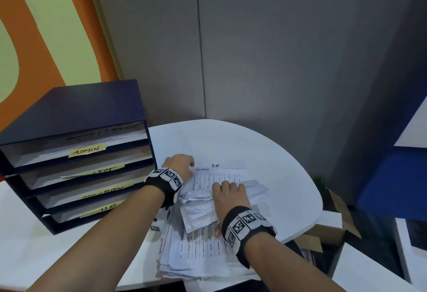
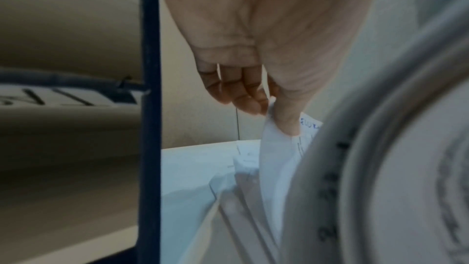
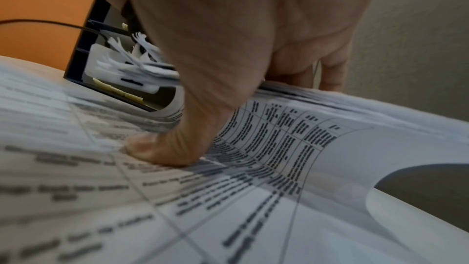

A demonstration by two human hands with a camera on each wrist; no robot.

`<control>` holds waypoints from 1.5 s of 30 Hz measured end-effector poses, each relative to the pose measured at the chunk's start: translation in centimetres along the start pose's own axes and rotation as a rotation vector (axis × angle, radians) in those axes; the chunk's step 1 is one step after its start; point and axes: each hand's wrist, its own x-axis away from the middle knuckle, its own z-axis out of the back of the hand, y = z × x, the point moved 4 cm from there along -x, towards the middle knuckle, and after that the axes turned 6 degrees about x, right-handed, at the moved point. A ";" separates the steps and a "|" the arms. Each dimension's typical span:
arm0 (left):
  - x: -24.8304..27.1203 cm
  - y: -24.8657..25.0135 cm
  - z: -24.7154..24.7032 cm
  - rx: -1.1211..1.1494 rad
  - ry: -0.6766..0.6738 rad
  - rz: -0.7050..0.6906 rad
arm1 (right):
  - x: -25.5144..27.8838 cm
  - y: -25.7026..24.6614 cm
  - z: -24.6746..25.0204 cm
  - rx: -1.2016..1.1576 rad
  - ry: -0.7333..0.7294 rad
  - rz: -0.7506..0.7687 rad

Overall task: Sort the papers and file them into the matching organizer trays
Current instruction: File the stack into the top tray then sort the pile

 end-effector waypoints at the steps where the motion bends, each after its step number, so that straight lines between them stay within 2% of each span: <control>1: 0.3 0.1 0.5 0.007 0.013 -0.009 | -0.1 0.0 0.0 0.000 -0.003 -0.001; 5: 1.6 -0.2 1.4 0.100 0.106 -0.051 | -0.2 0.1 0.1 0.005 0.013 -0.001; 7: 2.7 -0.3 1.6 0.165 0.082 -0.079 | -0.2 0.0 0.1 0.007 0.039 -0.005; 11: 5.3 0.4 1.1 0.262 -0.238 -0.180 | -0.1 -0.4 0.2 0.037 0.071 -0.022; 14: 5.8 0.2 1.7 0.199 -0.319 -0.185 | 0.0 -0.9 0.4 0.143 0.023 -0.040; 17: 5.7 0.2 2.7 0.166 -0.385 -0.117 | 0.1 -1.1 0.8 0.212 0.034 -0.072; 20: 4.6 0.6 3.4 0.101 -0.301 -0.071 | 0.2 -1.2 0.8 0.165 0.035 -0.051; 23: 2.5 0.1 1.9 0.101 -0.234 0.000 | 0.1 -0.9 0.6 0.048 0.013 -0.036; 26: 1.4 -0.1 -0.3 0.118 -0.241 0.066 | 0.2 -0.6 0.4 0.003 -0.009 -0.022; 31: 0.7 -0.1 -2.9 0.058 -0.198 0.067 | -0.2 -0.3 0.1 -0.016 -0.001 -0.007; 33: 0.6 -0.5 -2.5 0.068 -0.152 0.071 | -0.3 -0.2 0.0 -0.025 0.007 -0.006; 37: 0.5 -0.9 0.1 0.203 0.063 0.093 | -0.7 -0.1 0.1 -0.030 0.008 -0.011; 40: 1.2 -0.6 1.4 0.254 0.173 0.088 | -1.0 -0.3 0.4 -0.026 -0.004 -0.007; 45: 3.7 0.3 2.5 0.319 0.217 0.024 | -1.0 -0.2 0.4 -0.007 0.007 -0.015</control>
